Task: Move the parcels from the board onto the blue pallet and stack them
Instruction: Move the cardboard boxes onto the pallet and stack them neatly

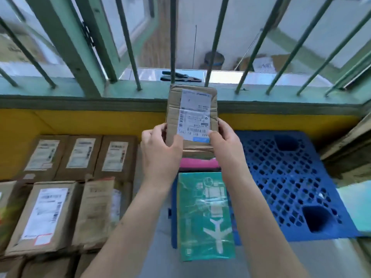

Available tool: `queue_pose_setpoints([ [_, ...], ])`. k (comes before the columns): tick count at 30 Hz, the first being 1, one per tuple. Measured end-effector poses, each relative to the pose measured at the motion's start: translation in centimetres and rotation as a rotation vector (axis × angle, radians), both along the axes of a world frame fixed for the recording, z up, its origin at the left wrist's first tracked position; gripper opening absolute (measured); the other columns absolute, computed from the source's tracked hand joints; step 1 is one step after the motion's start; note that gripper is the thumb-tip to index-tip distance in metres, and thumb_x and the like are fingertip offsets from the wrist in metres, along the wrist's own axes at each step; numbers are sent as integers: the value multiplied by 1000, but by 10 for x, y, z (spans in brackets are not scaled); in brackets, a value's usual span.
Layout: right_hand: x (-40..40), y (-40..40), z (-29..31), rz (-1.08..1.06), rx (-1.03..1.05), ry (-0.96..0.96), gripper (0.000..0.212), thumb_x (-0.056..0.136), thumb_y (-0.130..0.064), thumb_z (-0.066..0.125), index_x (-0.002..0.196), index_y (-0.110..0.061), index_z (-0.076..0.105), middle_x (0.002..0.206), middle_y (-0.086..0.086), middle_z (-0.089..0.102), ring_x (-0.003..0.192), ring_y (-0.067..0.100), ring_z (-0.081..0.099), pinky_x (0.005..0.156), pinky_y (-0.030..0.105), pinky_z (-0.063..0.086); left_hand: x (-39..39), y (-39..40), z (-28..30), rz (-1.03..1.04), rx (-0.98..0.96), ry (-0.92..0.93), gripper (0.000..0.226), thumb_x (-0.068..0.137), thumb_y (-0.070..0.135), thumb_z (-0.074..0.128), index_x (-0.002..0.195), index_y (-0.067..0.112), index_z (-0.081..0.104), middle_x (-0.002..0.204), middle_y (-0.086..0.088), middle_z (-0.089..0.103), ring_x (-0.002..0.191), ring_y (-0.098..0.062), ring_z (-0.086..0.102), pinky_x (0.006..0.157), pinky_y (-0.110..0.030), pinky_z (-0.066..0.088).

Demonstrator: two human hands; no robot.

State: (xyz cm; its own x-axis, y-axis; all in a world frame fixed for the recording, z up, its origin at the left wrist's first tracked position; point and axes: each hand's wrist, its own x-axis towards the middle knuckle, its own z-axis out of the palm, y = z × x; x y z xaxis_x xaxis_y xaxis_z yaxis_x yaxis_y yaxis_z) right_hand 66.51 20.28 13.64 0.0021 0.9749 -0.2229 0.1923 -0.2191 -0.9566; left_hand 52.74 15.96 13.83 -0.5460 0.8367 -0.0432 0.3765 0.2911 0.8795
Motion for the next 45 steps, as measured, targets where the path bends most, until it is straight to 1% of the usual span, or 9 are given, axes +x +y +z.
queue_pose_setpoints([
  [4, 94, 23, -14, -34, -33, 6, 46, 94, -27, 52, 140, -33, 50, 131, -12, 60, 118, 7, 57, 94, 34, 52, 87, 22, -10, -39, -3, -17, 39, 88, 35, 58, 126, 26, 56, 118, 6, 44, 94, 1, 49, 75, -12, 37],
  [11, 194, 51, -65, 3, -83, -32, 48, 95, -29, 51, 143, -35, 46, 111, -32, 53, 106, -7, 54, 87, 22, 49, 178, 53, -50, -178, -185, -48, 41, 85, 29, 55, 122, 16, 65, 118, -3, 66, 110, -20, 61, 96, -41, 49],
  [15, 212, 64, -94, 63, -153, 7, 49, 95, -25, 51, 143, -36, 47, 126, -19, 61, 110, -3, 57, 91, 27, 53, 198, 58, -75, -191, -234, -48, 33, 87, 23, 57, 118, 18, 65, 115, 1, 67, 106, -17, 62, 90, -31, 52],
  [22, 200, 81, -106, 164, -198, 16, 52, 98, -26, 51, 149, -30, 39, 146, -12, 48, 120, 2, 50, 77, 4, 41, 204, 62, -92, -127, -207, -6, 35, 87, 15, 57, 121, 23, 57, 90, 27, 53, 84, 8, 56, 57, 7, 34],
  [27, 199, 80, -114, 223, -180, -104, 52, 101, -20, 45, 151, -29, 34, 128, -16, 46, 96, -13, 49, 64, -6, 37, 198, 65, -100, -256, -340, 30, 48, 88, 13, 53, 135, 14, 45, 136, -5, 50, 121, -19, 50, 94, -22, 39],
  [31, 185, 79, -94, 211, -135, -290, 61, 101, -19, 42, 157, -16, 17, 163, 1, 16, 149, 17, 18, 116, 29, 20, 190, 57, -79, -241, -325, 83, 71, 93, 24, 53, 154, 14, 19, 159, -3, 25, 146, -17, 23, 115, -33, 22],
  [34, 150, 69, -71, 169, 7, -325, 61, 101, -23, 43, 156, -12, 18, 164, 6, 15, 150, 18, 12, 118, 32, 16, 169, 37, -52, -175, -168, 41, 63, 92, 25, 52, 151, 20, 28, 154, 2, 36, 140, -12, 33, 115, -35, 31],
  [39, 48, 26, -30, 245, 218, -221, 56, 99, -21, 49, 151, -9, 32, 154, 6, 36, 142, 17, 31, 113, 25, 22, 84, -37, -28, 54, -89, 92, 44, 93, 21, 53, 136, 22, 49, 125, 7, 54, 110, -3, 53, 85, -7, 41],
  [45, -68, -45, -30, 498, 146, -216, 58, 97, -21, 52, 151, -12, 33, 152, 9, 40, 137, 23, 41, 114, 40, 33, -36, -138, -54, 316, -253, -1, 42, 91, 18, 55, 133, 17, 53, 129, -4, 57, 112, -14, 54, 93, -26, 43],
])
